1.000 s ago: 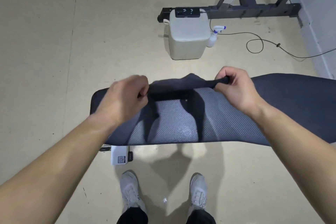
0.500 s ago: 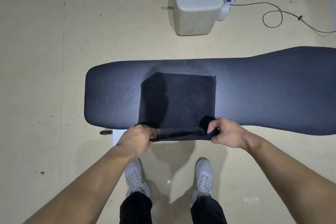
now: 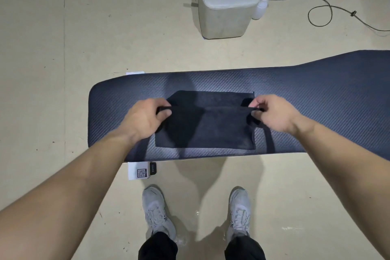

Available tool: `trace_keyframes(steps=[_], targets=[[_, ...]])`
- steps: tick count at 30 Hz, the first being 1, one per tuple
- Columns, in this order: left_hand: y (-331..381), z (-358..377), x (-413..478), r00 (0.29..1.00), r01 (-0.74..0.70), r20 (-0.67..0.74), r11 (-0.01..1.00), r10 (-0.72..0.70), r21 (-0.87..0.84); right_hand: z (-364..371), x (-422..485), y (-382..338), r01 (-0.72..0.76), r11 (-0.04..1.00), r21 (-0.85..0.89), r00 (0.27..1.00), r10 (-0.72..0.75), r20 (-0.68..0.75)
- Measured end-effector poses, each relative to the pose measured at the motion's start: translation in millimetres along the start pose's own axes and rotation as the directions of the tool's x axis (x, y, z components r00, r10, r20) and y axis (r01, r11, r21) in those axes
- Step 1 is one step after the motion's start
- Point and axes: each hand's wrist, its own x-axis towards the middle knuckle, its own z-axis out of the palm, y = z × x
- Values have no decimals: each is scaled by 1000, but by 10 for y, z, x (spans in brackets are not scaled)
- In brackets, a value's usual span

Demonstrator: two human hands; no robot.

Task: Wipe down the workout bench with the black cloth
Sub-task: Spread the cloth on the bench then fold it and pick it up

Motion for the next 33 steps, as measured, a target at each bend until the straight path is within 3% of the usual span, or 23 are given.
trace_keyframes(steps=[6, 13, 18, 20, 26, 30, 33], targets=[[19, 119, 347, 990, 94, -90, 986, -107, -137, 81, 336, -19, -10, 999, -50, 995, 5, -96], [26, 238, 491, 984, 115, -120, 984, -132, -139, 232, 438, -106, -128, 986, -107, 964, 98, -248], [74, 218, 552, 996, 19, -90, 994, -10, 110, 288, 416, -142, -179, 947, -267, 949, 95, -302], [140, 191, 564, 992, -39, -112, 992, 53, 123, 284, 397, -144, -171, 928, -329, 950, 67, -305], [278, 57, 486, 999, -28, -40, 990, 23, -140, 209, 347, -56, -36, 967, -252, 969, -28, -244], [183, -78, 415, 997, 8, -78, 992, -18, -128, 86, 301, -16, -3, 999, -40, 974, -6, -226], [109, -199, 370, 998, -3, -55, 999, 0, -54, -43, 269, -9, 33, 999, -40, 977, -41, -209]])
